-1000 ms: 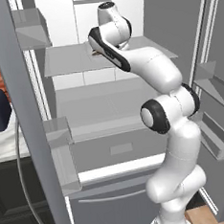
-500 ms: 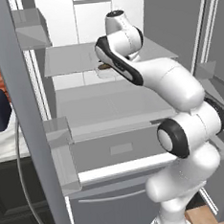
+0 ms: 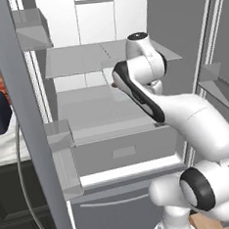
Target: Place the tupperware containing the fish and eggplant meal in the microwave. Close the microwave door and press the start button to reheat the meal.
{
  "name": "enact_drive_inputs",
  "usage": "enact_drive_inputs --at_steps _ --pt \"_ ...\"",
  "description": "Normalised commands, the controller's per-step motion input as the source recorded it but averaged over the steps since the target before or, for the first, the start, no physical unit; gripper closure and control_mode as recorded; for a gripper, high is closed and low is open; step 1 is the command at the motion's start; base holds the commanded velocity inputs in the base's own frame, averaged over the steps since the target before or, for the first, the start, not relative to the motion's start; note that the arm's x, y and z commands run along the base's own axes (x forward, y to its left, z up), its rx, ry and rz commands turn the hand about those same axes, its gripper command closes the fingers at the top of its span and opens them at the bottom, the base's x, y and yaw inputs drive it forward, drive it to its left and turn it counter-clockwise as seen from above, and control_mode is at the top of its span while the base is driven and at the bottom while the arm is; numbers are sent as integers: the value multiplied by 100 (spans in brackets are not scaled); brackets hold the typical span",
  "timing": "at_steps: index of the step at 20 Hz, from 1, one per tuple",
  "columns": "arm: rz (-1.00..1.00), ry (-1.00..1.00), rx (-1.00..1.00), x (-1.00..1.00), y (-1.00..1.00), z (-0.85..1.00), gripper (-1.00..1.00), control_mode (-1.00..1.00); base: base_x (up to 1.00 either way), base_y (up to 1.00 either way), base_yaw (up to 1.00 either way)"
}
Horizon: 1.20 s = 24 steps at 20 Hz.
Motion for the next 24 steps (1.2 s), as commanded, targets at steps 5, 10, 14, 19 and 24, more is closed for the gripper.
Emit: enact_drive_inputs --at_steps 5,10,14,19,24 --pt "2 0 7 -56 -35 -40 100 -100 0 0 0" --pt "3 -1 0 -4 -3 -24 100 -100 0 0 0" --pt "0 -1 0 0 0 0 100 -100 0 0 0" --pt "0 0 0 0 0 -4 100 100 0 0 -2" --pt "0 0 0 0 0 0 100 100 -16 -2 -37"
